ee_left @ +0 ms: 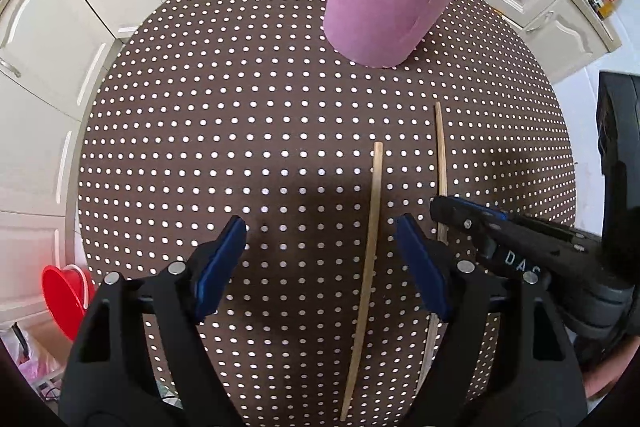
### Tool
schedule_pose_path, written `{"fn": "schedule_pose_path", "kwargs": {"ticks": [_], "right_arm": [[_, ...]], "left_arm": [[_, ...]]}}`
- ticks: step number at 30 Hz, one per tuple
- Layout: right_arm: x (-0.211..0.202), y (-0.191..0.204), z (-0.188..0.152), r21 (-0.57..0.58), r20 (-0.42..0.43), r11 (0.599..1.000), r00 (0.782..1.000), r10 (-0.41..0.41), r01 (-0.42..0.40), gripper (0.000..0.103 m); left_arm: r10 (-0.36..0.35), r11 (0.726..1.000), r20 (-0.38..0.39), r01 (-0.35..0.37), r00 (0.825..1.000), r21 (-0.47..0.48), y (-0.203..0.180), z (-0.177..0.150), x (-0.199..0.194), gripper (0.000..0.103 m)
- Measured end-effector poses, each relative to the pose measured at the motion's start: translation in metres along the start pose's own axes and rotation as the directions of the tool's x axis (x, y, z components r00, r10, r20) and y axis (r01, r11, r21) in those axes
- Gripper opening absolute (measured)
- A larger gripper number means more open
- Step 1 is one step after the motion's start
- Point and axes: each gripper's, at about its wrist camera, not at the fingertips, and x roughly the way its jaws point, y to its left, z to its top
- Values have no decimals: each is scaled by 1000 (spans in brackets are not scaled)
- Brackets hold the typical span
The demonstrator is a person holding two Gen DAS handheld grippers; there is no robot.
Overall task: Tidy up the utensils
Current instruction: 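Close the right tool on a chopstick while the left tool closes on another, then lift both held chopsticks upright and carry them over the pink cup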
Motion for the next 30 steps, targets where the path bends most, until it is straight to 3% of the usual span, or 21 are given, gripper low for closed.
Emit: {"fn": "schedule_pose_path", "kwargs": {"ticks": [8, 11, 16, 19, 20, 22, 24, 30], "right_arm": [[-32, -38, -19, 66, -6, 996, 998, 62, -62, 5], [-36, -49, -19, 89, 0, 992, 996, 92, -91, 4], [-38, -59, -20, 106, 10, 987, 993, 117, -117, 4], [-43, -64, -24, 117, 16, 984, 991, 134, -135, 4], [-47, -68, -24, 120, 17, 983, 990, 138, -139, 4], [-44, -78, -20, 129, 15, 982, 990, 141, -142, 4], [-48, -81, -19, 136, 12, 981, 990, 137, -138, 4], [-52, -89, -16, 187, 9, 969, 987, 162, -161, 4]], "left_arm": [[-69, 996, -109, 63, 992, -55, -15, 5, 27, 58], [-39, 999, -147, 33, 988, -41, -24, 4, 39, 45], [16, 1000, -133, -19, 991, -21, -41, 7, 44, 45], [73, 997, -119, -72, 990, 5, -53, 8, 50, 30], [78, 997, -123, -77, 989, 17, -57, 11, 52, 21], [62, 998, -121, -61, 991, 13, -61, 12, 53, 11], [-7, 1000, -131, 3, 991, -30, -59, 15, 54, 6], [-40, 999, -117, 36, 992, -37, -47, 12, 43, 6]]}}
